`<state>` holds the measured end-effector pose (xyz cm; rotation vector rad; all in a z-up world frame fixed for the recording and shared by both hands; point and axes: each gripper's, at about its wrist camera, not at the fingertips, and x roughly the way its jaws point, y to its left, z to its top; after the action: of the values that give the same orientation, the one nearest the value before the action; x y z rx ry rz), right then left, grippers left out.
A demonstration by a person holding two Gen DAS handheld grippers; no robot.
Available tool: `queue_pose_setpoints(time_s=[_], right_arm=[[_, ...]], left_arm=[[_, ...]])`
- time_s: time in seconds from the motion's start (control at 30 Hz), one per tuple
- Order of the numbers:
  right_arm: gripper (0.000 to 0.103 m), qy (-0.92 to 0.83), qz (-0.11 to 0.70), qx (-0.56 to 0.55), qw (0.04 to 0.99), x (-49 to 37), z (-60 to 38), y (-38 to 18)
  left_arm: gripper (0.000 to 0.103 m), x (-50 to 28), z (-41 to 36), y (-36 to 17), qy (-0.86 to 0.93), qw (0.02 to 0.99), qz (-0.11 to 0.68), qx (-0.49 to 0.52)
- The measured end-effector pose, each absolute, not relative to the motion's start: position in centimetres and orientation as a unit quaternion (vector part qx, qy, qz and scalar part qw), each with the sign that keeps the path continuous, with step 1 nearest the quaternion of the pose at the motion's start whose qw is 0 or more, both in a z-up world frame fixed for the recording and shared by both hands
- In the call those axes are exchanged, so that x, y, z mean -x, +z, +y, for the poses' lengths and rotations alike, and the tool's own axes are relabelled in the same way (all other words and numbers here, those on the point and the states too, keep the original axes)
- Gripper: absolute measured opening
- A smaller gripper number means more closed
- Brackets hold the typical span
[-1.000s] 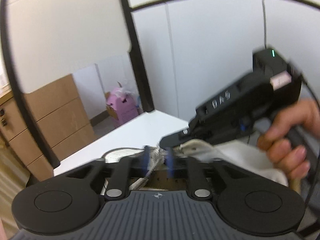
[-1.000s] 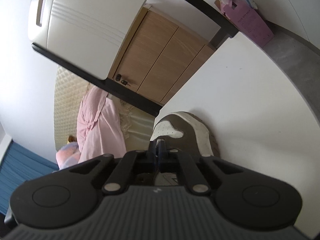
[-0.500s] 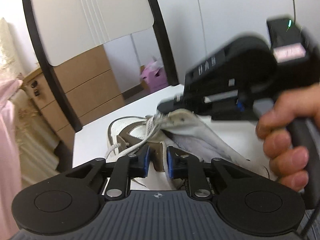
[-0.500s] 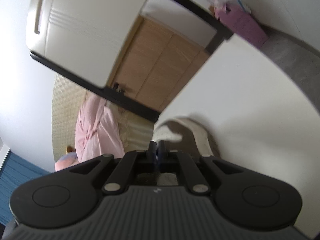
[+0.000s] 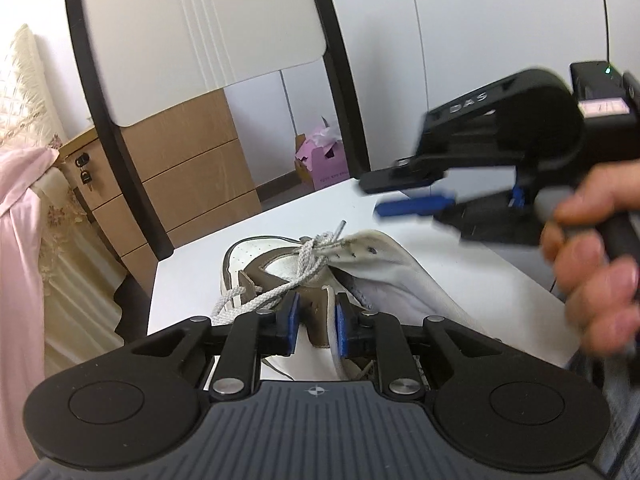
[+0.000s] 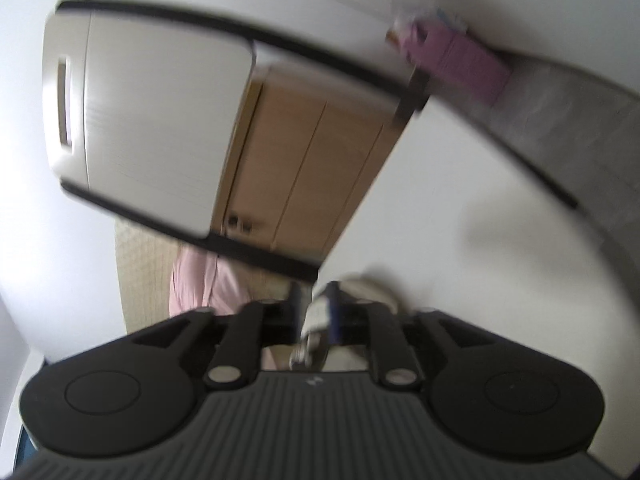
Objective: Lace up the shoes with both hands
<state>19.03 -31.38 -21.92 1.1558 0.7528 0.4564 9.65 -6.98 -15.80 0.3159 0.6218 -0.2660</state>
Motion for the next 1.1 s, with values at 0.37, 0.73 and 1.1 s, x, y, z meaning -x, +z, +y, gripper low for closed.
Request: queue_pose_setpoints(time_s=[0.37,0.73,1.1], right_arm=[[0.002,0.199,0.331,-0.486,0.784,-18.5,-29.0,-20.8],[0.003,0.094,0.253,-0.509,0.817,-18.2,-36.1,-20.7],[0.040,0.127,0.259,-0.472,0.833,-18.3,-36.6,-20.0]], left_arm=[[0.022,-10.6,-7.1,-16.6,-0.087,0.929,0.326,-0.150],[0.022,-10.5,-6.6,-16.7,-0.085,0.929,0.328,-0.151],[0.022,-11.3,-6.5,-16.9,-0.078,0.930,0.330,-0.141]])
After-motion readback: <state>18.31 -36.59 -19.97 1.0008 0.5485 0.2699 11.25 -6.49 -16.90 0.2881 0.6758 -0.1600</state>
